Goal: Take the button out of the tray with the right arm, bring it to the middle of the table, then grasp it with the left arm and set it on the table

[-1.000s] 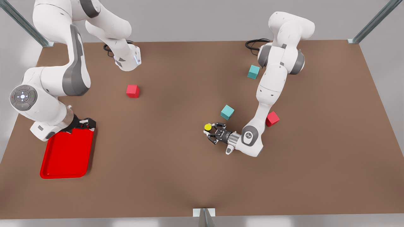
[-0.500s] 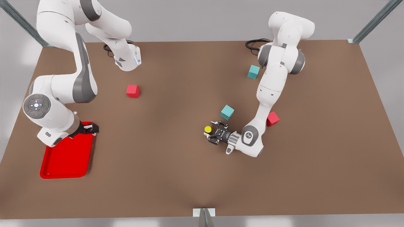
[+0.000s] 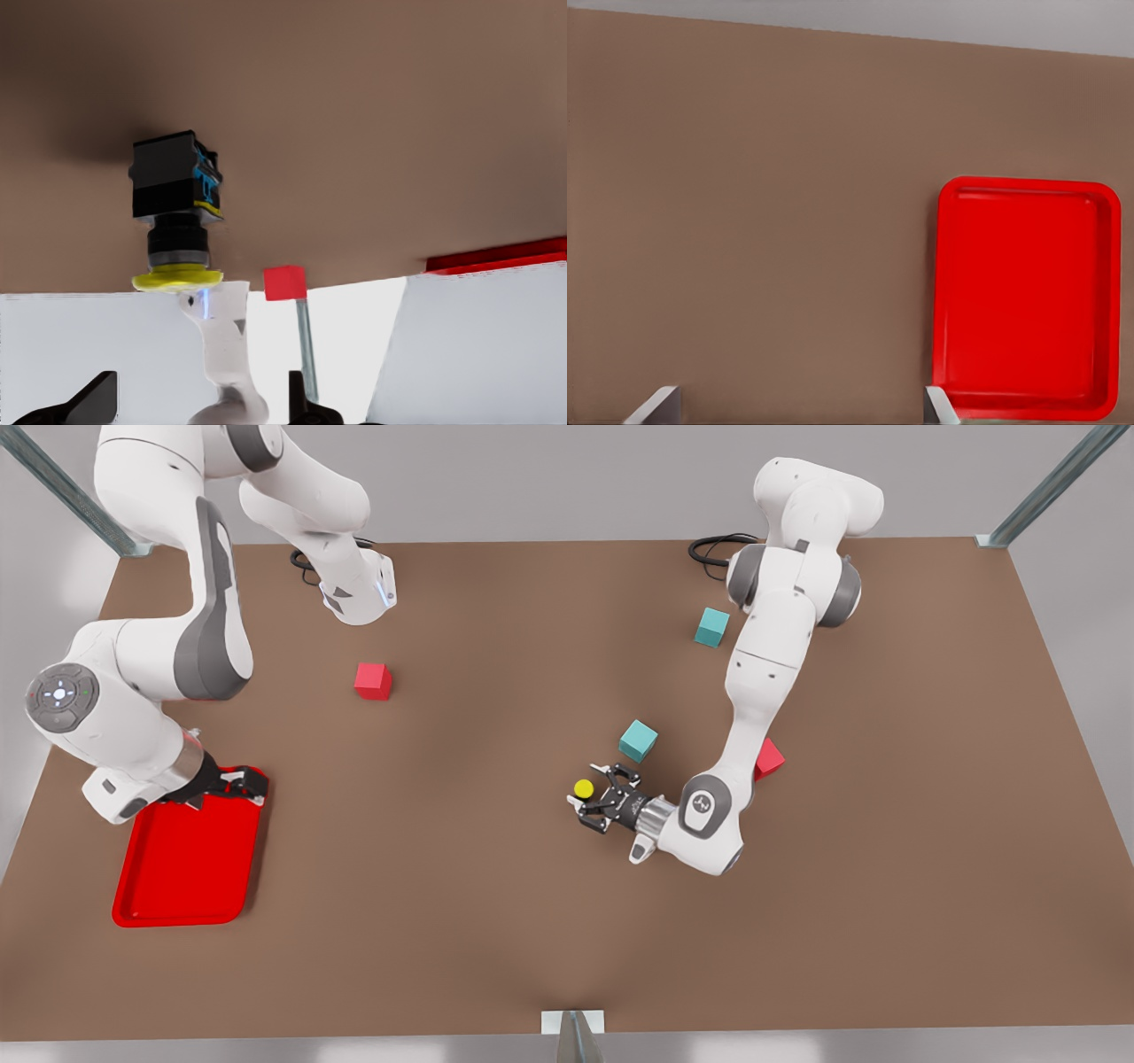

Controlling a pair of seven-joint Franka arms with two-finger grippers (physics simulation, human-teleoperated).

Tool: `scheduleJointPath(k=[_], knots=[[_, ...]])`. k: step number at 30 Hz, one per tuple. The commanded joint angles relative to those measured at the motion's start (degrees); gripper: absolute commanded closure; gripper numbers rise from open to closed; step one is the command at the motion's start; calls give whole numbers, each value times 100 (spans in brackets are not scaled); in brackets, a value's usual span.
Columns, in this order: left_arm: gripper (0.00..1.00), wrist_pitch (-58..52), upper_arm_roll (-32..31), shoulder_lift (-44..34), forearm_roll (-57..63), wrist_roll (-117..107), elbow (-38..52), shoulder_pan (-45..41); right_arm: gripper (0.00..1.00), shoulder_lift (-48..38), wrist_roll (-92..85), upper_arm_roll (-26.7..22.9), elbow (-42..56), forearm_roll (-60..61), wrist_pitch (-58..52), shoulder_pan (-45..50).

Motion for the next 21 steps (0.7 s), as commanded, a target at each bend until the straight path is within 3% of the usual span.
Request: scheduleJointPath(k=[1, 3, 4, 5, 6, 8, 9, 11, 12, 13, 14, 21], knots=[[5, -390, 183, -348, 264, -1262, 28, 6, 0, -25, 156, -44, -4, 242, -12, 6], [3, -506, 465, -927, 614, -1648, 55, -11, 0, -25, 147, -35, 5, 251, -21, -91], [0, -1373, 806, -1350, 1264, -1622, 386, 181, 0, -25, 147, -35, 49, 251, -153, -135], [0, -2244, 1395, -1378, 2002, -1526, 1440, 261, 0, -25, 138, -35, 85, 251, -162, -135], [0, -2448, 1695, -1561, 2766, -659, 1891, 419, 0, -25, 147, -35, 85, 251, -170, -118], [0, -2649, 1696, -2150, 5332, 2293, 1900, 384, 0, -25, 156, -35, 85, 251, -171, -74], [0, -2843, 1669, -2886, 5773, 3349, 1796, 419, 0, -25, 165, -26, 85, 225, -170, -56], [0, -2311, -377, -5092, 7452, 3765, -318, 1360, 0, -25, 156, -35, 85, 225, -179, -56], [0, -1308, -387, -6025, 7568, 3774, -1804, 1307, 0, -25, 138, -26, 85, 216, -302, -82], [0, -921, -387, -6080, 7655, 3757, -2202, 1272, 0, -25, 147, -26, 85, 207, -302, -65], [0, -866, -379, -5764, 7647, 3756, -2160, 1272, 0, -25, 173, -26, 93, 198, -302, -47], [0, -831, -379, -5728, 7620, 3756, -2151, 1325, 0, -25, 165, -26, 93, 190, -302, -47]])
